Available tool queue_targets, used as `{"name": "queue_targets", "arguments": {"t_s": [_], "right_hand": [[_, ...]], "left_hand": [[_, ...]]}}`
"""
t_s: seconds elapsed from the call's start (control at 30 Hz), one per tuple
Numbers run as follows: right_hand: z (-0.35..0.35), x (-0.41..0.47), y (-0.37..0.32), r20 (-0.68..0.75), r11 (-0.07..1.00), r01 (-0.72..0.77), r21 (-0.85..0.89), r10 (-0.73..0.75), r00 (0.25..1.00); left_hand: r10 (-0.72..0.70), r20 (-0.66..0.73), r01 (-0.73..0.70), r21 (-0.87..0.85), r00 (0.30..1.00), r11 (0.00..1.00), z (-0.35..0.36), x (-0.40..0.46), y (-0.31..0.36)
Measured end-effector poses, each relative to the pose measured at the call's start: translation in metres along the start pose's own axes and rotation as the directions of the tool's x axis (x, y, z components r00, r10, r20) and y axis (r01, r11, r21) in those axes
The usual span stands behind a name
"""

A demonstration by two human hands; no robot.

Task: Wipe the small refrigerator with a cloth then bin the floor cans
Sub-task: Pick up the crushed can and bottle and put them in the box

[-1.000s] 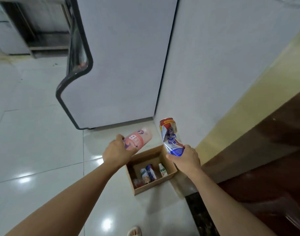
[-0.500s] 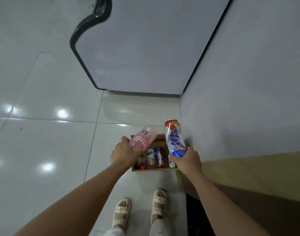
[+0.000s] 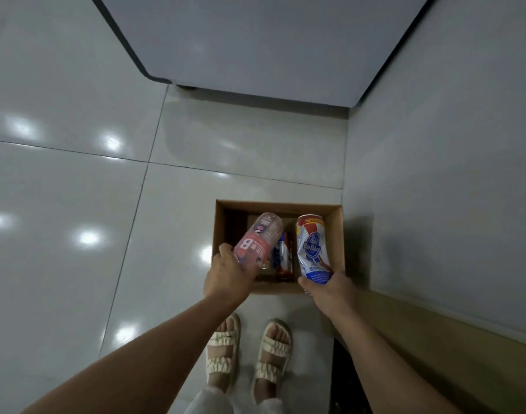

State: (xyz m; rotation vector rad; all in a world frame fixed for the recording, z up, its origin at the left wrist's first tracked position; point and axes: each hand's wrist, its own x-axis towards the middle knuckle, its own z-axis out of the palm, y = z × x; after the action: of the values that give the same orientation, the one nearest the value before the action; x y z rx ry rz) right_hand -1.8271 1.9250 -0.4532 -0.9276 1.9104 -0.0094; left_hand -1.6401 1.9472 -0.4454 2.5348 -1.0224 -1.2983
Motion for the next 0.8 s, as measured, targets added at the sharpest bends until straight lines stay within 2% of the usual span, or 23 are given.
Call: {"name": "queue_targets", "arguments": {"t_s": [0.13, 0.3, 0.43, 0.53, 0.8], "right_hand": [[0.038, 0.07, 0.025, 0.009, 1.0, -0.021, 0.015, 0.021, 1.0], [0.077, 0.145, 0.048, -0.013, 0.995, -0.023, -0.097, 0.022, 1.0], [0.101, 0.19, 0.062, 0.001, 0.997, -0.026, -0.079, 0.026, 1.0], [0.114, 0.21, 0.071, 0.006, 0.999, 0.008, -0.042, -0.008, 1.0], [0.13, 0.222, 0.075, 0.021, 0.988, -0.069, -0.138, 0.073, 0.997]], "left_hand": [[-0.031, 0.003, 0.031, -0.01, 1.0, 0.999, 0.058, 0.06, -0.021], [-0.025, 0.004, 0.025, -0.043, 1.0, 0.999, 0.118, 0.118, -0.043], [-0.028, -0.008, 0.028, -0.028, 1.0, 0.999, 0.156, 0.15, -0.047], [-0.042, 0.005, 0.042, -0.02, 0.999, 0.999, 0.177, 0.164, -0.046], [-0.056, 0.079, 0.056, 0.001, 0.995, 0.998, 0.199, 0.177, -0.051]]}}
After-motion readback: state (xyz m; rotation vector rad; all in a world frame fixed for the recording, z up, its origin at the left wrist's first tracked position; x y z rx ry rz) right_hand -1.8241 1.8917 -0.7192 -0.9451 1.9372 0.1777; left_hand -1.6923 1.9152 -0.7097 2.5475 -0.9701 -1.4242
